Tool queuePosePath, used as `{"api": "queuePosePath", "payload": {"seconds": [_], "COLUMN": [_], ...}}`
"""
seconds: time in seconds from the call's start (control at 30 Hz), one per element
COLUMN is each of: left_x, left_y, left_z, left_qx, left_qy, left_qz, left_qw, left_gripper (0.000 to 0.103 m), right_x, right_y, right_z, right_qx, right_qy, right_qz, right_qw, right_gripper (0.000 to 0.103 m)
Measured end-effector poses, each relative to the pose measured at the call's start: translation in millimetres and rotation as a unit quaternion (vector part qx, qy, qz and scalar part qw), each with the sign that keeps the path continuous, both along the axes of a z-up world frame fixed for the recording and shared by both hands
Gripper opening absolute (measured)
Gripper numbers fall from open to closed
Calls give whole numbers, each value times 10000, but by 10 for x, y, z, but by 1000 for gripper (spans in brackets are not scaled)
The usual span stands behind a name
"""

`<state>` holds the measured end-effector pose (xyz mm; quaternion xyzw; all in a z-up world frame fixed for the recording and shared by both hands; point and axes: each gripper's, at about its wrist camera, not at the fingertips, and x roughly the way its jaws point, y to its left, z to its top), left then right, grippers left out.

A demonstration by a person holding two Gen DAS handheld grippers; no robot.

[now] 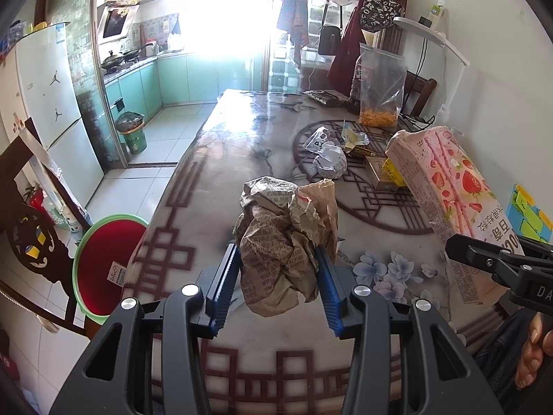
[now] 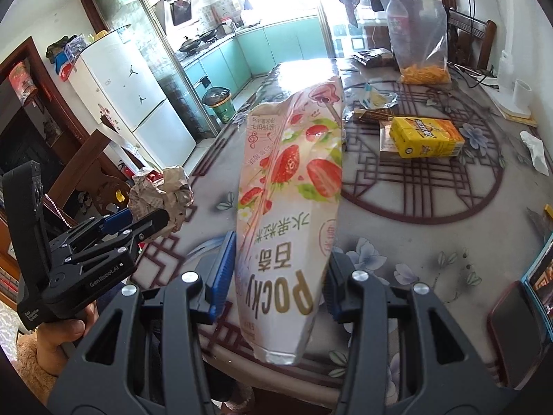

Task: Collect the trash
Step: 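Carry the brown paper and pink Pocky bag over the red bucket with both tools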

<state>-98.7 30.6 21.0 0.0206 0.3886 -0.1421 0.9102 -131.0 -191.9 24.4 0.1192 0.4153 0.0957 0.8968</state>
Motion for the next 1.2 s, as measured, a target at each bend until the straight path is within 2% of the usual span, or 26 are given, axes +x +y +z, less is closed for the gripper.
{"api": "queuePosePath", "payload": {"seconds": [1.2], "left_x": [164], "left_y": [301], "left_z": [-67], "left_qx": [-46], "left_qy": [105], "left_qz": [378], "left_qw": [9992], "left_gripper": [42], "right_x": [144], "right_y": [424], "right_z": [65], "right_qx": [-75], "right_qy": [-9], "right_qz": [493], "right_qw": [9988], "right_gripper": [44]}}
